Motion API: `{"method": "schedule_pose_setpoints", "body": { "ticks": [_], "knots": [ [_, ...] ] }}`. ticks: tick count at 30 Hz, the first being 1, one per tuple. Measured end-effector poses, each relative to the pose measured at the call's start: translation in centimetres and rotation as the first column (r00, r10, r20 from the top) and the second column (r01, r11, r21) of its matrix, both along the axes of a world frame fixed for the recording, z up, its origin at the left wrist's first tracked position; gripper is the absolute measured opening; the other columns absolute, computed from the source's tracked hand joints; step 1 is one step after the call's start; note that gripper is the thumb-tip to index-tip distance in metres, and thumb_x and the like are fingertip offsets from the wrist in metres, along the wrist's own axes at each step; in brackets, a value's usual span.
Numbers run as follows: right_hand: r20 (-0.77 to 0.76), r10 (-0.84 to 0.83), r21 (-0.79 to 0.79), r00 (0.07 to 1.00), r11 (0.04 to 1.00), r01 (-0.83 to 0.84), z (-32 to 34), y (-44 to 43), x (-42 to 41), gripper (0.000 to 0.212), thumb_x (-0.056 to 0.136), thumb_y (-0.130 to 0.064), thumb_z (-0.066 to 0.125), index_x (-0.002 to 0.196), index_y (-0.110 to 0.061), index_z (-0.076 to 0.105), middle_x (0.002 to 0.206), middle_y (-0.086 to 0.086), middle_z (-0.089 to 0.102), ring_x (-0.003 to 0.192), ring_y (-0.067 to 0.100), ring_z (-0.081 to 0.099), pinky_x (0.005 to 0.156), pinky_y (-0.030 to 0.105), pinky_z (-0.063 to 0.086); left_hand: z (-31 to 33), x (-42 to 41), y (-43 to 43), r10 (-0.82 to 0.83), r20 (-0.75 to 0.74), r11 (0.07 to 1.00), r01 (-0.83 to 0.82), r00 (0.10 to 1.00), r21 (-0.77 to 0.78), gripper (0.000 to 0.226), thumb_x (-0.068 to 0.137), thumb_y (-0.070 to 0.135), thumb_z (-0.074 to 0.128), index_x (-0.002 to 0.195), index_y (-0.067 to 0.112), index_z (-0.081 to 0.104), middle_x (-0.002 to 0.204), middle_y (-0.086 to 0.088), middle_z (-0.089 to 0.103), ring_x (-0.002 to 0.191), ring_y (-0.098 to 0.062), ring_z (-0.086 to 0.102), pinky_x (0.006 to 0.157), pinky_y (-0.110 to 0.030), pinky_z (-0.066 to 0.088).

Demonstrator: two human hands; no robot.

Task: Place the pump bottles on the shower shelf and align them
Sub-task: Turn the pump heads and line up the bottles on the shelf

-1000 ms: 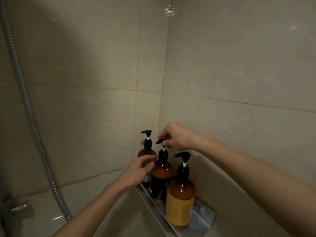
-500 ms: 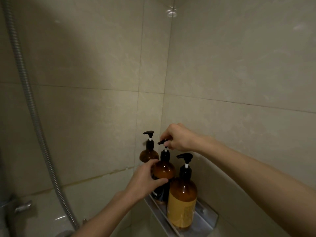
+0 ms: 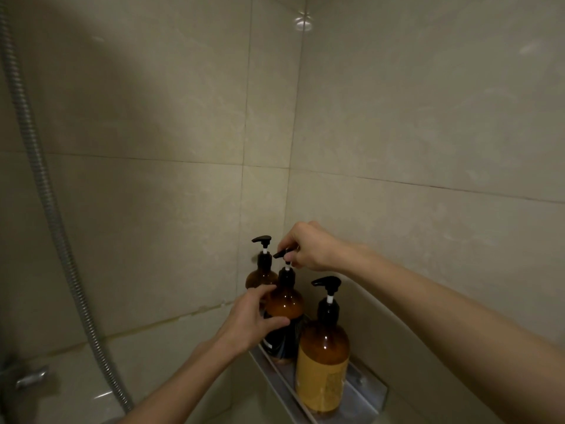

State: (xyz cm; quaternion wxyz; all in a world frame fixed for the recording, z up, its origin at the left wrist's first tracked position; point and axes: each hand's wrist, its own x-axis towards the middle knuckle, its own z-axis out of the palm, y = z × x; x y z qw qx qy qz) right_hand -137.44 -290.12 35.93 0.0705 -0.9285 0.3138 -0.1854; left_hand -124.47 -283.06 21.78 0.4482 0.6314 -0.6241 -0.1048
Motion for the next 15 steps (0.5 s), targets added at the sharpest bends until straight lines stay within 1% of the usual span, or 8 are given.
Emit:
{"method": "schedule_pose_setpoints", "body": {
  "ticks": [1,3,5,8,10,12,15],
  "knots": [
    [0.001,0.001,-0.002,1.0,1.0,-0.001,-0.02,-0.02,0.01,0.026,0.088,-0.011,0.061,0.114,-0.01,0.065,0.094,0.004,0.067,0.064,-0.001,0.055,0.061,0.015,0.047,0.09,0.11,0.0,-0.001,0.013,1.0,0.001,1.0,-0.004,0.074,0.072,0.036,0.075,0.136,0.026,0.04,0.128,0.003,0.046,0.114,-0.009,0.047,0.092,-0.02,0.041],
    [-0.007,0.003,-0.013,1.0,1.0,-0.003,-0.03,-0.01,0.07,0.027,0.087,-0.01,0.061,0.114,-0.01,0.064,0.097,0.006,0.067,0.065,0.0,0.056,0.063,0.016,0.048,0.33,0.33,-0.03,-0.009,0.025,1.0,0.009,1.0,0.003,0.072,0.073,0.034,0.075,0.136,0.027,0.04,0.129,0.002,0.043,0.109,-0.005,0.043,0.09,-0.017,0.037],
    [-0.007,0.003,-0.013,1.0,1.0,-0.003,-0.03,0.02,0.16,0.027,0.087,-0.009,0.061,0.114,-0.01,0.064,0.098,0.006,0.067,0.066,0.001,0.056,0.066,0.019,0.05,0.55,0.51,-0.08,-0.032,0.012,0.999,0.032,0.999,0.026,0.072,0.074,0.031,0.075,0.136,0.026,0.039,0.131,0.001,0.043,0.111,-0.007,0.044,0.092,-0.02,0.038],
    [-0.005,-0.004,-0.004,1.0,1.0,0.004,-0.02,0.08,0.2,0.028,0.087,-0.008,0.06,0.115,-0.01,0.064,0.098,0.006,0.066,0.068,0.002,0.057,0.068,0.021,0.052,0.79,0.6,0.06,-0.063,-0.006,0.996,0.063,0.998,0.059,0.072,0.076,0.027,0.073,0.138,0.024,0.038,0.132,0.0,0.042,0.118,-0.013,0.045,0.1,-0.029,0.041],
    [-0.009,-0.003,-0.003,1.0,1.0,0.003,-0.06,0.11,0.18,0.028,0.088,-0.008,0.06,0.115,-0.011,0.064,0.098,0.006,0.066,0.067,0.0,0.056,0.064,0.017,0.049,0.84,0.73,0.19,-0.083,0.008,0.995,0.082,0.997,0.063,0.071,0.078,0.026,0.071,0.14,0.022,0.036,0.132,0.001,0.041,0.119,-0.012,0.044,0.102,-0.03,0.041],
    [-0.016,0.0,-0.007,1.0,1.0,0.0,-0.02,0.15,0.19,0.028,0.088,-0.008,0.06,0.115,-0.011,0.064,0.1,0.007,0.066,0.065,-0.002,0.054,0.061,0.015,0.046,0.81,0.82,0.21,-0.108,0.013,0.992,0.107,0.994,0.071,0.069,0.081,0.024,0.068,0.142,0.022,0.034,0.132,0.001,0.04,0.116,-0.01,0.042,0.101,-0.029,0.041],
    [-0.013,-0.003,-0.002,1.0,1.0,0.003,0.09,0.25,0.16,0.028,0.088,-0.007,0.06,0.115,-0.011,0.064,0.103,0.008,0.067,0.065,-0.002,0.053,0.064,0.016,0.047,0.64,0.75,0.16,-0.115,0.005,0.989,0.114,0.993,0.096,0.071,0.084,0.024,0.066,0.144,0.022,0.028,0.131,0.002,0.035,0.112,-0.007,0.039,0.103,-0.03,0.041]
  ]
}}
